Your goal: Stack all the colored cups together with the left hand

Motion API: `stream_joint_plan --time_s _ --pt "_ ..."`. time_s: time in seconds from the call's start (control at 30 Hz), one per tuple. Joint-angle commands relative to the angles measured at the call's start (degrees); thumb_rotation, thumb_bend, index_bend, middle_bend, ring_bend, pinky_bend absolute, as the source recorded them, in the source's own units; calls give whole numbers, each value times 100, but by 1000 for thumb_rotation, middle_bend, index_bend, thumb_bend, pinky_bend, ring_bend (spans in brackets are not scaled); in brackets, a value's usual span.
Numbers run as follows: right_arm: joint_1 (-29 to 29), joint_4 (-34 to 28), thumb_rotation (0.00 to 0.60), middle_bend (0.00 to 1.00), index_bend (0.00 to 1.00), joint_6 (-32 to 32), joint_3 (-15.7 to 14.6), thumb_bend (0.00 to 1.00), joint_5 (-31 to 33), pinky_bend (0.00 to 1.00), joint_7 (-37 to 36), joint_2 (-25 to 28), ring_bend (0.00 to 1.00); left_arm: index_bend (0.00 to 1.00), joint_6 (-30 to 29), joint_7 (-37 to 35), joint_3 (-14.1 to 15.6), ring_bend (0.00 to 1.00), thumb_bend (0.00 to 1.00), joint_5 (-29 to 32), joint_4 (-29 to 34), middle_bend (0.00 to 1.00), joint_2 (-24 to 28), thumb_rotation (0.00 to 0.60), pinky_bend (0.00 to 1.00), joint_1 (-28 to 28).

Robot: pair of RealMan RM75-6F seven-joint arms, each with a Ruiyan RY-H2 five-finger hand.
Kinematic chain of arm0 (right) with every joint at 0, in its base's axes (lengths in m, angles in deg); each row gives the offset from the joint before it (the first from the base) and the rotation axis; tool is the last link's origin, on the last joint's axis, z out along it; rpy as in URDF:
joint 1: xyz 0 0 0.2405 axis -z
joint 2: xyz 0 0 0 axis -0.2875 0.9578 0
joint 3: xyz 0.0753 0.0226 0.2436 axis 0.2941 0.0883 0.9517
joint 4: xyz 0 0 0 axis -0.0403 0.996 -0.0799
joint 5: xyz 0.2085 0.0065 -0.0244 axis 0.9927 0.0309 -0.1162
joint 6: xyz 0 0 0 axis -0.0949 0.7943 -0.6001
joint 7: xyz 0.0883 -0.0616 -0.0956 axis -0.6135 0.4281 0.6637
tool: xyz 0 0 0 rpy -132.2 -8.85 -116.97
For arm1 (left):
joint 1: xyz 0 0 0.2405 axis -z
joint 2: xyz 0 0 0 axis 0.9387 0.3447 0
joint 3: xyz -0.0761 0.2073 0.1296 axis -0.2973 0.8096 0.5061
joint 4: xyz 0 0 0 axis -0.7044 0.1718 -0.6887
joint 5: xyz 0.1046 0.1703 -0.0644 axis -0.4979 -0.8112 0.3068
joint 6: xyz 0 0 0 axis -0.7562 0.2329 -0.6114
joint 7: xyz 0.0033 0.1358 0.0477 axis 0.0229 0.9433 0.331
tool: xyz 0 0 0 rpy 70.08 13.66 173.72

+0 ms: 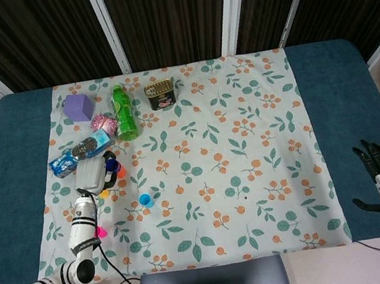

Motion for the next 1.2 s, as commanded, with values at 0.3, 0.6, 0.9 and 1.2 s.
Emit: stream_joint_plan --time_s 0.3,0.6,0.9,1.2 --pt "0 7 600 0 0 -3 -12 152 -19 0 25 -8 0 13 -64 -166 183 1000 366 -106 1169 1000 696 600 1000 -316" --pt "-6 1 600 0 0 -19 -34 152 -49 0 87 -28 0 160 -68 -220 522 1000 366 -59 1550 1000 1224 600 1000 -661" --pt "-5 7 600 0 0 -8 -31 152 -55 0 93 -40 0 259 -8 -425 657 1000 365 -66 1142 1000 1043 600 1000 -760" --pt "-6 6 600 0 0 -16 -30 152 -42 0 135 -49 0 387 115 -670 725 1000 365 -230 590 1000 759 600 1000 -779"
